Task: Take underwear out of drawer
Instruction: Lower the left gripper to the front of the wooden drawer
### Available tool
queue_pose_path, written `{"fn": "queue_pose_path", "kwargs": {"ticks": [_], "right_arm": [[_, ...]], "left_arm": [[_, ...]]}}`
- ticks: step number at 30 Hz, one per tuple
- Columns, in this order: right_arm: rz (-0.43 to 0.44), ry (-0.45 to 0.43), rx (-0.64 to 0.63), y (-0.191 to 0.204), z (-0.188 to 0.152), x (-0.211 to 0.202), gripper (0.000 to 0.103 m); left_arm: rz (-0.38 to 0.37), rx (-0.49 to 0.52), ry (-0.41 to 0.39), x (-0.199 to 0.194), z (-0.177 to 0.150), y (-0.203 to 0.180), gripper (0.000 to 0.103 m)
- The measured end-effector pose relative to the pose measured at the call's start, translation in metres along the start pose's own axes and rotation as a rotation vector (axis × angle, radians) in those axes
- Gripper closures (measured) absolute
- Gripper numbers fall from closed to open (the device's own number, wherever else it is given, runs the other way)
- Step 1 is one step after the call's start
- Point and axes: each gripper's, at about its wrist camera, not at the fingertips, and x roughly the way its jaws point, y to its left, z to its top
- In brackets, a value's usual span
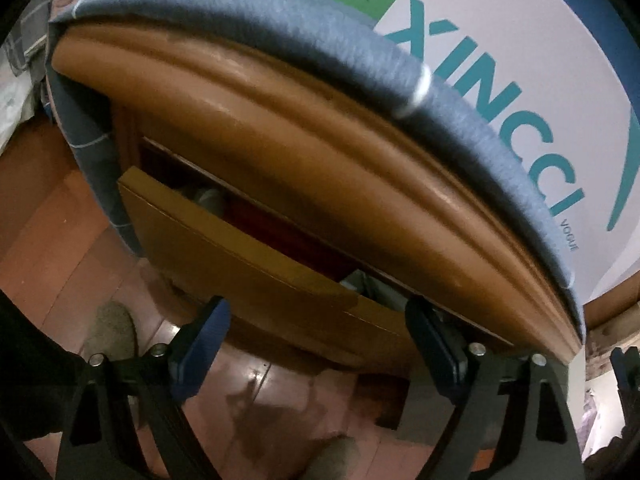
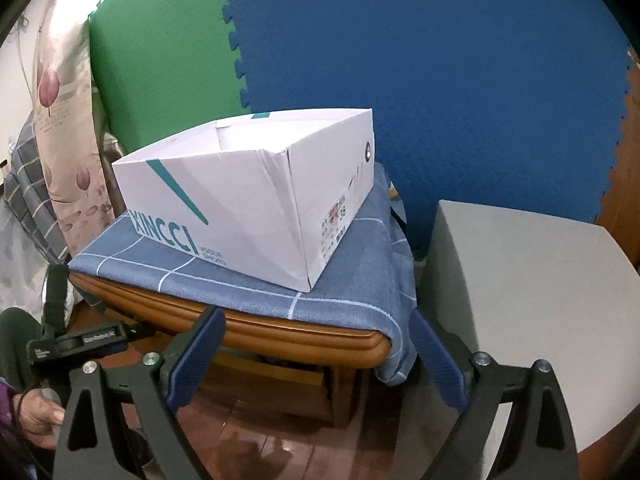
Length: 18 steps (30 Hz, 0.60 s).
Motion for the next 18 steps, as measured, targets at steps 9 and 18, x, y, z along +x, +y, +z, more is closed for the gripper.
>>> {"fn": "queue_pose_path", "kwargs": {"ticks": [9,18], "right_arm": [[0.034,-0.002,0.012,0.001,-0.002,0.0,0.008],[0.058,0.003,0.023,0.003,-0.003,0.001,0.008]], "left_arm": [[-0.057,-0.147,-0.041,0.0,-0.032,0.034,0.017],[-0.119,-0.259,-0.012,-0.009,-0.067,0.048,0.012]]}}
